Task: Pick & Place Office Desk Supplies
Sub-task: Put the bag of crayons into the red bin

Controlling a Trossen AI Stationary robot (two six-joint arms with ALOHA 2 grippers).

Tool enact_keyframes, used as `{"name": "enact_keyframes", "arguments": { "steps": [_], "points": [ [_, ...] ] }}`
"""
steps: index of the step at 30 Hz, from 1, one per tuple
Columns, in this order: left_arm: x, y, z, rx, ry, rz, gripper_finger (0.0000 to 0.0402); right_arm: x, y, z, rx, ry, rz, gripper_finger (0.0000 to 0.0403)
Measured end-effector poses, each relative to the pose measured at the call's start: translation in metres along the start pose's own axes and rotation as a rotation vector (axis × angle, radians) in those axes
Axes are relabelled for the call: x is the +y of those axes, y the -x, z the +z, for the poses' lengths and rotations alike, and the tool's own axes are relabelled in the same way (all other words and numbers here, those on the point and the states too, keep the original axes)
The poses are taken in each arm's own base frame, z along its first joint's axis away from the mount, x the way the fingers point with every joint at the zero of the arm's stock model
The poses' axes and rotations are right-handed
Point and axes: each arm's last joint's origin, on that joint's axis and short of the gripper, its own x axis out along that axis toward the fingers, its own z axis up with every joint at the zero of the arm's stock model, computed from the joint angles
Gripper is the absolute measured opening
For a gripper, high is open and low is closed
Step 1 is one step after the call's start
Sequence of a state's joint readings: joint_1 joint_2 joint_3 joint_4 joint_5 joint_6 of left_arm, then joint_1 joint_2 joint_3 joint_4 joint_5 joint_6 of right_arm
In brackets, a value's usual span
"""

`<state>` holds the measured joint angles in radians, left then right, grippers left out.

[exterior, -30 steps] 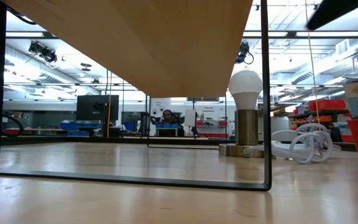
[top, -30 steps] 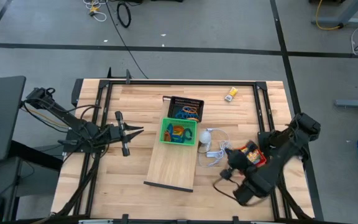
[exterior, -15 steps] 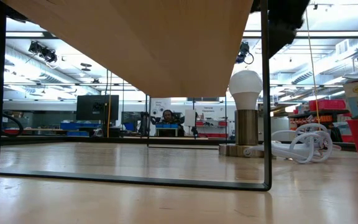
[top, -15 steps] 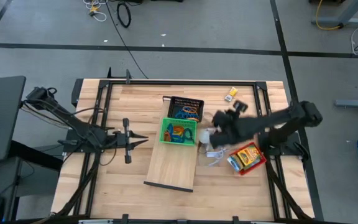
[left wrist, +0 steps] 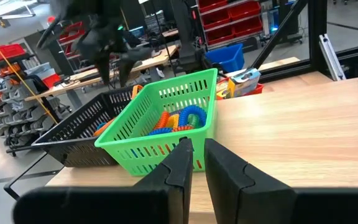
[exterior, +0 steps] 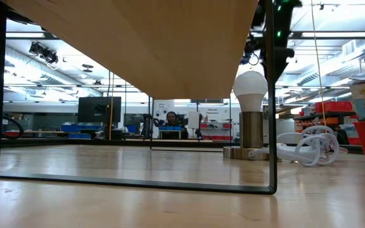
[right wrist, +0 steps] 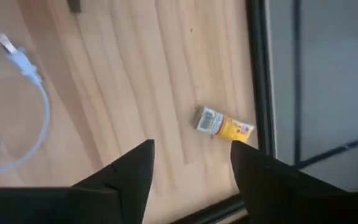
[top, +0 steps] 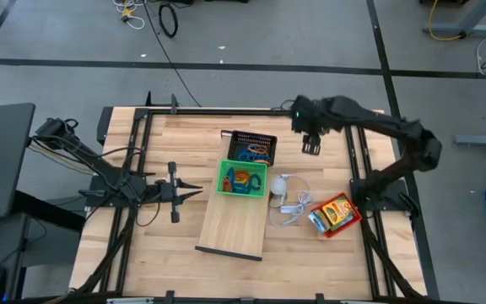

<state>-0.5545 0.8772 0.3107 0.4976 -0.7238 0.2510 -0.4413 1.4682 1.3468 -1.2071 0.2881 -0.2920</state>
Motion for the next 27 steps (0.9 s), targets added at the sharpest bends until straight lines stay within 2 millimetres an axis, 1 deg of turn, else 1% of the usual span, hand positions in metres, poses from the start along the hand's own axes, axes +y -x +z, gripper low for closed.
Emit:
{"name": "enact_keyframes", "arguments": {
  "steps": [2, 5, 9, 12, 15, 18, 22, 27],
  "points": [
    [0.000, 0.000, 0.000, 0.000, -0.012, 0.000, 0.0050, -0.016, -0.012, -0.001, 0.007, 0.021, 0.054, 0.0222],
    [0.001, -0.001, 0.000, 0.002, -0.024, 0.008, 0.0050, -0.036, -0.029, -0.001, 0.006, 0.082, 0.080, 0.0218],
    [0.005, -0.003, -0.001, 0.011, -0.017, 0.033, 0.0050, -0.056, -0.051, -0.003, 0.033, 0.142, 0.092, 0.0216],
    [0.007, -0.005, -0.003, 0.024, -0.010, 0.048, 0.0050, -0.067, -0.073, -0.007, 0.110, 0.150, 0.133, 0.0216],
    [0.009, -0.006, -0.004, 0.035, -0.005, 0.058, 0.0050, -0.073, -0.092, -0.012, 0.192, 0.167, 0.179, 0.0219],
    [0.011, -0.008, -0.005, 0.041, 0.002, 0.068, 0.0050, -0.073, -0.108, -0.011, 0.257, 0.249, 0.198, 0.0220],
    [0.014, -0.010, -0.006, 0.047, 0.006, 0.086, 0.0050, -0.074, -0.124, -0.005, 0.257, 0.362, 0.186, 0.0220],
    [0.017, -0.011, -0.007, 0.053, 0.009, 0.105, 0.0050, -0.086, -0.137, -0.005, 0.238, 0.418, 0.145, 0.0220]
  ]
}}
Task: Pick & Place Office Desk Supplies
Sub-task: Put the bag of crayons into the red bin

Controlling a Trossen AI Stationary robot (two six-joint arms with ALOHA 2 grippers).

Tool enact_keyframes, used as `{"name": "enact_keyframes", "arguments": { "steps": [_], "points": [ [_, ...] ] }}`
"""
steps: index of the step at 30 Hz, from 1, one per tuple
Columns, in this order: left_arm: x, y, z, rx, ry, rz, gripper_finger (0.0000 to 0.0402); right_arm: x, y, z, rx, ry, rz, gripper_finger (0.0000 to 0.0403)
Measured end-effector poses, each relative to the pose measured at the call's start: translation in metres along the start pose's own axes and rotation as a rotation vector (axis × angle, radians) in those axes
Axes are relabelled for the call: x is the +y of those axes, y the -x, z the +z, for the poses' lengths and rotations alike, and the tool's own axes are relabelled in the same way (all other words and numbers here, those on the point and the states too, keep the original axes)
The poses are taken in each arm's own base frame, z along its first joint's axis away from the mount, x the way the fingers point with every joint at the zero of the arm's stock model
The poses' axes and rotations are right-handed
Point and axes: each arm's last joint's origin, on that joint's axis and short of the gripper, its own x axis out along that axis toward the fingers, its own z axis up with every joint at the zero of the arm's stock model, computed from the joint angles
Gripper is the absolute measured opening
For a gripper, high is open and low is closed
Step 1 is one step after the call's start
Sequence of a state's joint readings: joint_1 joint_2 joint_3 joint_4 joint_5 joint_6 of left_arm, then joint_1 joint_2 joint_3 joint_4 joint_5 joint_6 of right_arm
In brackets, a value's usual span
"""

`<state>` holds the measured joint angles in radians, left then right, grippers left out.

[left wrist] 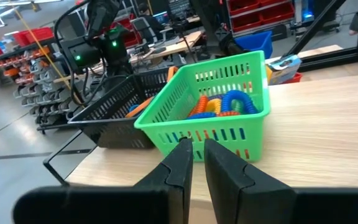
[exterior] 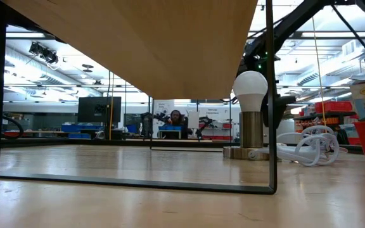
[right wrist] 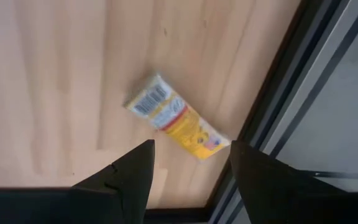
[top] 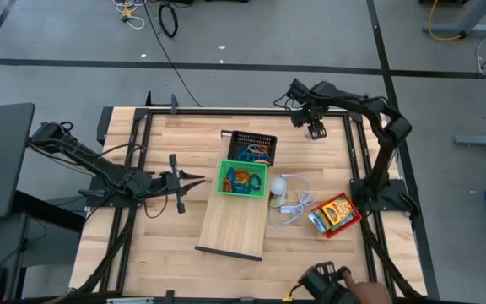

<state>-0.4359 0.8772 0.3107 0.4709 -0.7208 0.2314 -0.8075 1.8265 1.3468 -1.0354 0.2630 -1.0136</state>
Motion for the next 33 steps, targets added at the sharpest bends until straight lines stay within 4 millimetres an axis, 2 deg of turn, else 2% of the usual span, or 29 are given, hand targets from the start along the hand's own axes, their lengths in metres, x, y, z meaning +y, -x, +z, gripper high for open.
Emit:
{"name": "enact_keyframes", "arguments": {
  "steps": [6, 13, 28, 33],
  "points": [
    [0.001, -0.001, -0.001, 0.006, 0.003, 0.005, 0.0050, -0.010, -0.014, -0.012, 0.024, -0.024, 0.032, 0.0220],
    [0.001, -0.001, -0.001, 0.007, 0.002, 0.005, 0.0050, -0.016, -0.029, -0.016, -0.021, -0.049, 0.087, 0.0220],
    [0.001, -0.001, -0.001, 0.007, 0.002, 0.005, 0.0050, -0.018, -0.048, -0.013, 0.019, 0.036, 0.102, 0.0220],
    [0.001, -0.001, -0.001, 0.008, 0.001, 0.005, 0.0050, -0.010, -0.058, -0.014, 0.027, 0.080, 0.126, 0.0220]
  ]
}}
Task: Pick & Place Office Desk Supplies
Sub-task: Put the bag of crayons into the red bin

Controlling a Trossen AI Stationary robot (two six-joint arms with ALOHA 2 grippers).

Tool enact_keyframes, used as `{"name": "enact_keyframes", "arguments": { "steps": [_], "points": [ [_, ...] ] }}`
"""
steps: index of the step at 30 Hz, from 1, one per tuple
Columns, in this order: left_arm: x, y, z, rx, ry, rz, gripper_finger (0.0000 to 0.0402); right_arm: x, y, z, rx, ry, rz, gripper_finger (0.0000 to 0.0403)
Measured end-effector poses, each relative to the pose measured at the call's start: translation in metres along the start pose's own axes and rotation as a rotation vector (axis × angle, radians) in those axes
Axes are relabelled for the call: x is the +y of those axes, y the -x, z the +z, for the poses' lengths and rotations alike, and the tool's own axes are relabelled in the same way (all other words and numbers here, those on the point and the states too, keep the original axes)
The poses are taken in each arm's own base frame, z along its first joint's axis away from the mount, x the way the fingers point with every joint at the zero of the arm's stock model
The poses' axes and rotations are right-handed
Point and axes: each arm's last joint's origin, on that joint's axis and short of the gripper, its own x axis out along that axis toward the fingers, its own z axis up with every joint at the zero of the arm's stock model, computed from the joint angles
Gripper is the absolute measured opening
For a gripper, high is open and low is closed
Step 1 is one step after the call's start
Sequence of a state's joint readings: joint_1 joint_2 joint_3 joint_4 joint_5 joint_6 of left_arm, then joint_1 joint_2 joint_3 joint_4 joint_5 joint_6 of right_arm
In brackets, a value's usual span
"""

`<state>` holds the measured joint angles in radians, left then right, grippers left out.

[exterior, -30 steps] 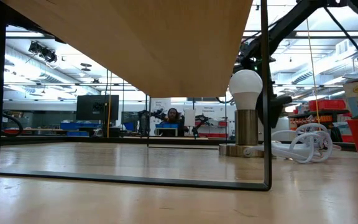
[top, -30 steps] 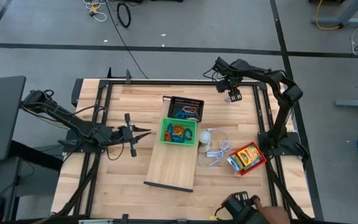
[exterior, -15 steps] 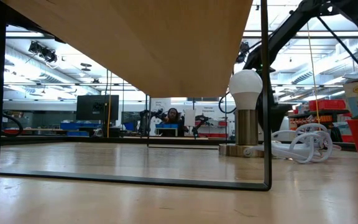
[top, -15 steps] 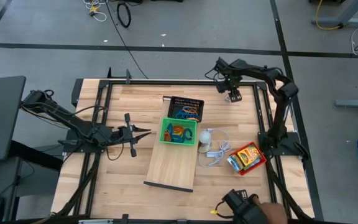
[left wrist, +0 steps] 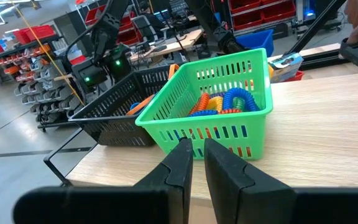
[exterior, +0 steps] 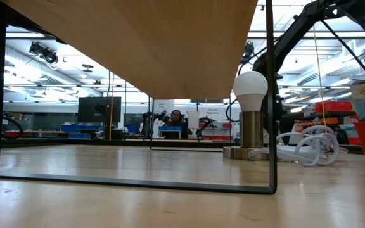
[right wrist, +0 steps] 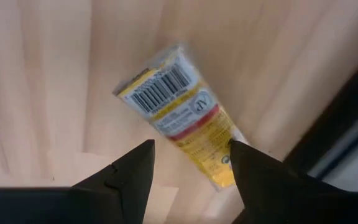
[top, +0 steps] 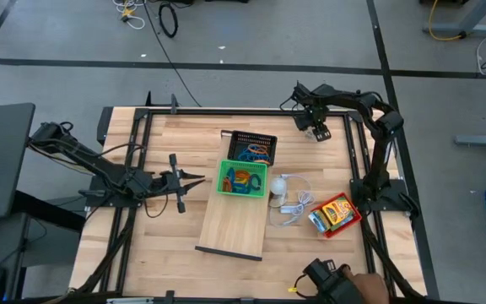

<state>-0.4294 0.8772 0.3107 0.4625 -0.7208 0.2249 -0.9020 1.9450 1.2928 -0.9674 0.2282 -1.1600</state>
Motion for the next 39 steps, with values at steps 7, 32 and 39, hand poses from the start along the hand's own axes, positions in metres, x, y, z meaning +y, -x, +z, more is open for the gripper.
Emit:
{"name": "enact_keyframes", "arguments": {
  "steps": [7, 32, 39],
  "points": [
    [0.000, 0.000, 0.000, 0.000, 0.000, 0.000, 0.0050, 0.004, -0.008, 0.000, 0.021, 0.027, -0.012, 0.0199],
    [0.000, 0.000, 0.000, -0.002, -0.009, 0.000, 0.0050, 0.049, 0.072, 0.018, -0.048, -0.314, -0.192, 0.0001],
    [0.000, 0.000, 0.000, -0.003, -0.009, 0.000, 0.0050, 0.108, 0.112, 0.021, 0.042, -0.400, -0.191, 0.0000]
  ]
}}
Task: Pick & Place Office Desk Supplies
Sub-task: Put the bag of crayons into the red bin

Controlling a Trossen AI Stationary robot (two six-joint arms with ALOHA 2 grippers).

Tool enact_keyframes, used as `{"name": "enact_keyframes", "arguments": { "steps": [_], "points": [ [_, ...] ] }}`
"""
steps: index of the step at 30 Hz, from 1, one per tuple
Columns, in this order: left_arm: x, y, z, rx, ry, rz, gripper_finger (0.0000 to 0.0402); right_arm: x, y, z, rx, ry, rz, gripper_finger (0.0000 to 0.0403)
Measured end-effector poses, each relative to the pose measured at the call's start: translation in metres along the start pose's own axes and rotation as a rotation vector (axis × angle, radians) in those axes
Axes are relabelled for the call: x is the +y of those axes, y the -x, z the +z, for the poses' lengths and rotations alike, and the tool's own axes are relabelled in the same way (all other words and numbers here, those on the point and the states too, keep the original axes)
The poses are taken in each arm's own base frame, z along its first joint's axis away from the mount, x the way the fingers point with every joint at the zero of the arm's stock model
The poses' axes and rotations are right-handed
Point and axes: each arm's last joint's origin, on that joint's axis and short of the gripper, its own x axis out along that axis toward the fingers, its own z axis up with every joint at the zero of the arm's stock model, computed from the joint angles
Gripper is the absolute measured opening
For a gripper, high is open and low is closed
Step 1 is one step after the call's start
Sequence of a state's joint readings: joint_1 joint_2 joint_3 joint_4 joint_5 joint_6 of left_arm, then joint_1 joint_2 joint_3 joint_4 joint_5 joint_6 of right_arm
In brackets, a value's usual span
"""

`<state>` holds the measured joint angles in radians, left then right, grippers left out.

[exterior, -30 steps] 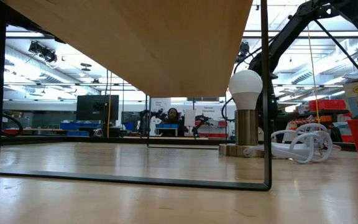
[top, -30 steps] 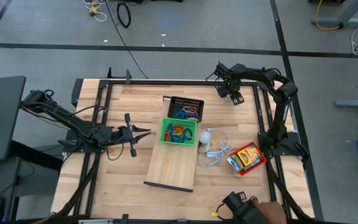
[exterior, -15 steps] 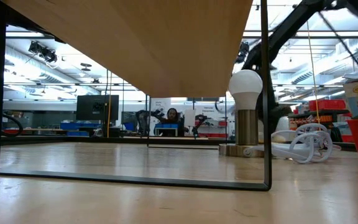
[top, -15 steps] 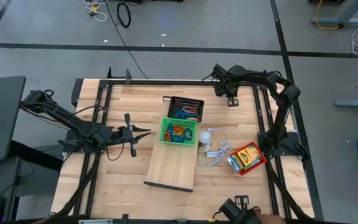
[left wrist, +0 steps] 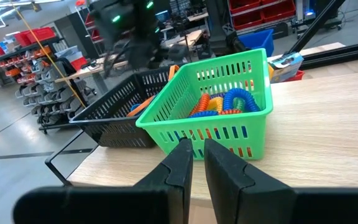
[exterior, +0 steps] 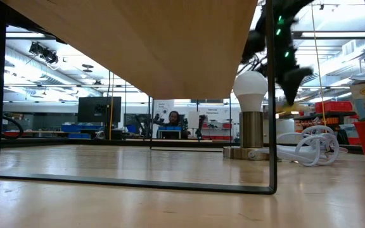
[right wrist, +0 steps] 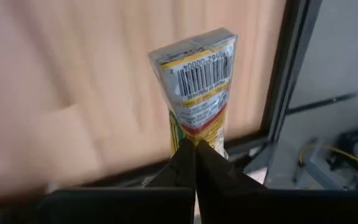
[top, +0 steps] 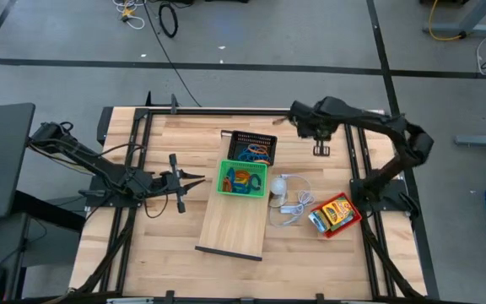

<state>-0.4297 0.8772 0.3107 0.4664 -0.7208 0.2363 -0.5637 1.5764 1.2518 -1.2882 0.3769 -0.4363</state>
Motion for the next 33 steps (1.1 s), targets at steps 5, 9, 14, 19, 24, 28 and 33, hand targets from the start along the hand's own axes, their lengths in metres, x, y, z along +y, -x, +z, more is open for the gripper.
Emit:
{"name": "enact_keyframes", "arguments": {
  "steps": [5, 9, 14, 19, 24, 28, 33],
  "points": [
    [0.000, 0.000, 0.000, 0.001, -0.001, -0.001, 0.0050, 0.046, 0.035, -0.015, 0.009, -0.068, 0.002, 0.0000],
    [0.000, 0.000, 0.000, 0.001, -0.001, -0.001, 0.0050, 0.084, 0.058, -0.024, -0.033, -0.137, 0.049, 0.0000],
    [0.000, 0.000, 0.000, 0.002, -0.012, -0.001, 0.0050, 0.133, 0.077, -0.034, -0.059, -0.173, 0.078, 0.0000],
    [0.000, 0.000, 0.000, 0.001, -0.014, -0.002, 0.0050, 0.175, 0.087, -0.043, -0.073, -0.232, 0.117, 0.0000],
    [0.000, 0.000, 0.000, 0.002, -0.019, -0.002, 0.0050, 0.206, 0.094, -0.058, -0.072, -0.243, 0.154, 0.0000],
    [0.000, 0.000, 0.000, 0.002, -0.021, -0.003, 0.0050, 0.222, 0.097, -0.068, -0.030, -0.247, 0.213, 0.0000],
    [-0.001, 0.000, 0.000, -0.003, -0.021, -0.025, 0.0050, 0.236, 0.100, -0.078, 0.065, -0.220, 0.315, 0.0000]
  ]
}}
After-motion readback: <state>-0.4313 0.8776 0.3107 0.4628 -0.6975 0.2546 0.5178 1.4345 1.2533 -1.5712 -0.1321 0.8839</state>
